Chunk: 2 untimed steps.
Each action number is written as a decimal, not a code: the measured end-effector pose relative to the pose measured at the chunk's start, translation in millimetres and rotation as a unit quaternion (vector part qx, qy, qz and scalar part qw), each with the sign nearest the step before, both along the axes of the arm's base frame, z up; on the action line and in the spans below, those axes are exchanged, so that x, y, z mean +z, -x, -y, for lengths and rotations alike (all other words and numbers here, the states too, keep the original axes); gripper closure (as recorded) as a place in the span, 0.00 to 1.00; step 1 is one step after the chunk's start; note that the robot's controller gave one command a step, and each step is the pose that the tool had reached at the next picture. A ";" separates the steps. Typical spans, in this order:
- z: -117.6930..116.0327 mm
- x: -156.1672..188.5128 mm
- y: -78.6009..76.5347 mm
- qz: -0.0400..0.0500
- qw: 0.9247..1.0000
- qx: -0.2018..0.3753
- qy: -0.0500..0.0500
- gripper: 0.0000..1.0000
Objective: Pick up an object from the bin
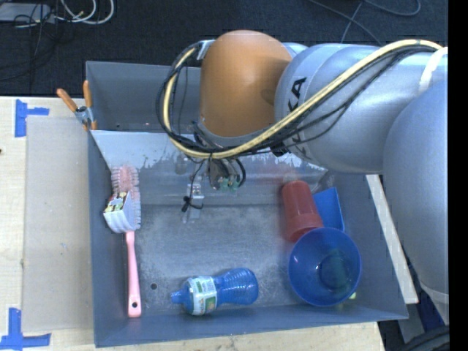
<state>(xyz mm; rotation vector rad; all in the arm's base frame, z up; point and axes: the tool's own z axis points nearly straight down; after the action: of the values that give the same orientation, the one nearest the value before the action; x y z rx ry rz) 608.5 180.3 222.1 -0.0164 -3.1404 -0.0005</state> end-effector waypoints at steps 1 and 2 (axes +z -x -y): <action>0.0 0.0 0.0 0.000 1.000 0.000 0.000 0.00; 47.4 -21.9 34.8 0.000 1.000 -0.001 0.000 0.00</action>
Offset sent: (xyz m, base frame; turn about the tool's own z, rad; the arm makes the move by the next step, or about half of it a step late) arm -0.0416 -0.0589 -0.0262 0.0061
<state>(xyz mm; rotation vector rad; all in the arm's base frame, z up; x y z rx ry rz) 573.7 132.9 200.2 -0.0181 -3.1404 -0.0014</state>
